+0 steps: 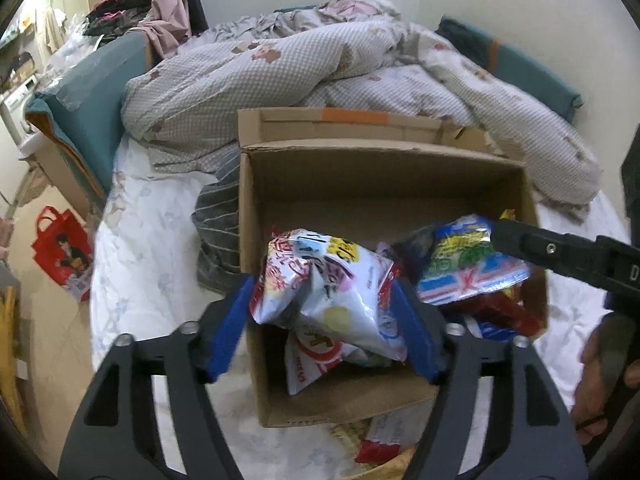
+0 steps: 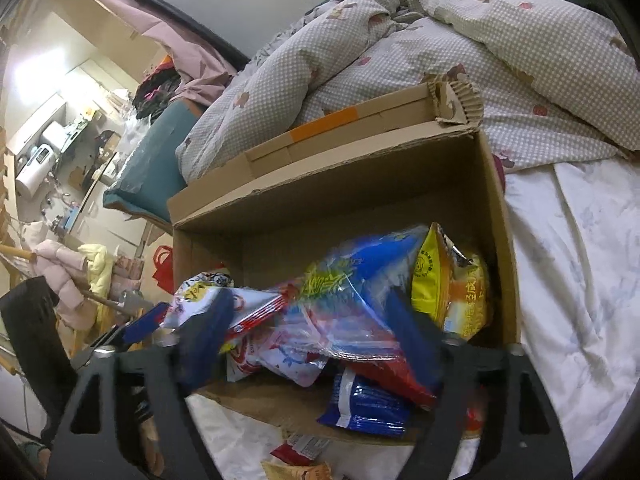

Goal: Organize snacks
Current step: 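Lower both held bags into the box and open both grippers, then withdraw both grippers and grasp the yellow wafer pack with the right gripper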

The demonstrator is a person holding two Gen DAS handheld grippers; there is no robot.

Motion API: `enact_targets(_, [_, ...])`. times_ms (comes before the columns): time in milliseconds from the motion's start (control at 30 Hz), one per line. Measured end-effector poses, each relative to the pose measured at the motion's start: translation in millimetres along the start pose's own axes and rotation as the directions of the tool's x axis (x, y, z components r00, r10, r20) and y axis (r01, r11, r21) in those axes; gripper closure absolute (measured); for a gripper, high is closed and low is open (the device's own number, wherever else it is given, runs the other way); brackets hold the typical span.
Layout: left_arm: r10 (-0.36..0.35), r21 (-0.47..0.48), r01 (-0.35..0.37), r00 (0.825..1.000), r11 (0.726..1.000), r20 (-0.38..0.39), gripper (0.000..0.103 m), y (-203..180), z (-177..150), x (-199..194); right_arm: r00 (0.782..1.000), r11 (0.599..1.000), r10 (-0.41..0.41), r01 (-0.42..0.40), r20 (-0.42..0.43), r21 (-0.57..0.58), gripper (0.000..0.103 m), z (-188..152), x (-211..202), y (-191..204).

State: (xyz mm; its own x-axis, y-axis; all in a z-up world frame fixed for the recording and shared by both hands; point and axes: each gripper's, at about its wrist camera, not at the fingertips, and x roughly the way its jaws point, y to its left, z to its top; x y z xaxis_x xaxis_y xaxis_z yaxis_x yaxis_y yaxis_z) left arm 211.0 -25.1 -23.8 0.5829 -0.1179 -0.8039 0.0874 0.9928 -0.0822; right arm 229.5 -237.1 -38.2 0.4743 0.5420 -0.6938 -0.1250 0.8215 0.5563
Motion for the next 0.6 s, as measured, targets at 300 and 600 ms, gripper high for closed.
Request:
enact_targets(300, [-0.004, -0.054, 0.008, 0.997, 0.999, 0.071, 0.010, 10, 2, -15, 1.000, 1.000, -0.002, 0.002, 0.003, 0.004, 0.015, 1, -5, -1])
enact_targets(600, [0.042, -0.074, -0.036, 0.995, 0.997, 0.087, 0.010, 21, -8, -35, 1.000, 0.999, -0.021, 0.021, 0.012, -0.044, 0.015, -13, -24, 14])
